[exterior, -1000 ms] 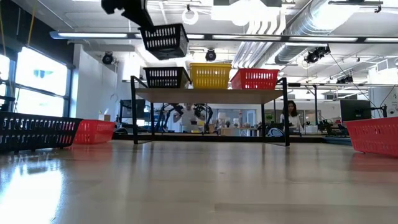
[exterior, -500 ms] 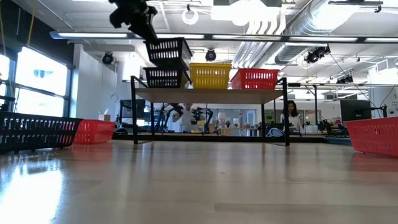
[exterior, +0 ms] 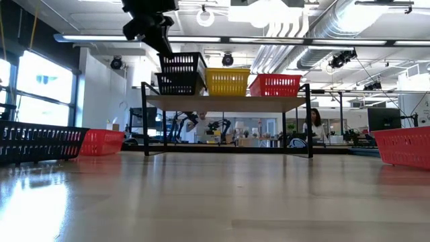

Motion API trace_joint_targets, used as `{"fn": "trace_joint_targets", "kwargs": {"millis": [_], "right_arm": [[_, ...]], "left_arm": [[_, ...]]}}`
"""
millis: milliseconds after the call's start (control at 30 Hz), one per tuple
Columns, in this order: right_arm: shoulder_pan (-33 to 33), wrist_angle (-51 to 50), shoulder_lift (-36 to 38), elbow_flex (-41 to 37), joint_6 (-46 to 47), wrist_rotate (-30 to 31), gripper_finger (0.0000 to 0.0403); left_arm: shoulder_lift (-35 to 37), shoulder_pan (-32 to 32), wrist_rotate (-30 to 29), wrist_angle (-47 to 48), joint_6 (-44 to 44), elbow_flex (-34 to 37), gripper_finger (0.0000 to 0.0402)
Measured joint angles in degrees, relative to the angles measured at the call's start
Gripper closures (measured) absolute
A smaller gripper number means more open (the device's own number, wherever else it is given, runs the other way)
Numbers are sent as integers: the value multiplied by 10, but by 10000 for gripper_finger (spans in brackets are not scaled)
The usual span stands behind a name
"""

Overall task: Stack baskets on shelf by color
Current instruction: Stack the bottom black bin on top of the black bin on the shelf, then stack the right red bin on top of the red bin on the shelf

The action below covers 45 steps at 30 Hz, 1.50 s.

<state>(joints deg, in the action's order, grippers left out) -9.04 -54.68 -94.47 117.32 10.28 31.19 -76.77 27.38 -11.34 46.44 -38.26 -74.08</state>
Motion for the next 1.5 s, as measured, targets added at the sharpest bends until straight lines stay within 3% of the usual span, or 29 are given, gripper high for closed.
{"fn": "trace_joint_targets", "kwargs": {"millis": [833,1500], "right_arm": [[-34,0,31,0,-63,0,284],[-68,0,31,0,-78,-2,284]], "left_arm": [[0,11,0,-4,-10,0,364],[0,11,-11,-5,41,0,224]]}}
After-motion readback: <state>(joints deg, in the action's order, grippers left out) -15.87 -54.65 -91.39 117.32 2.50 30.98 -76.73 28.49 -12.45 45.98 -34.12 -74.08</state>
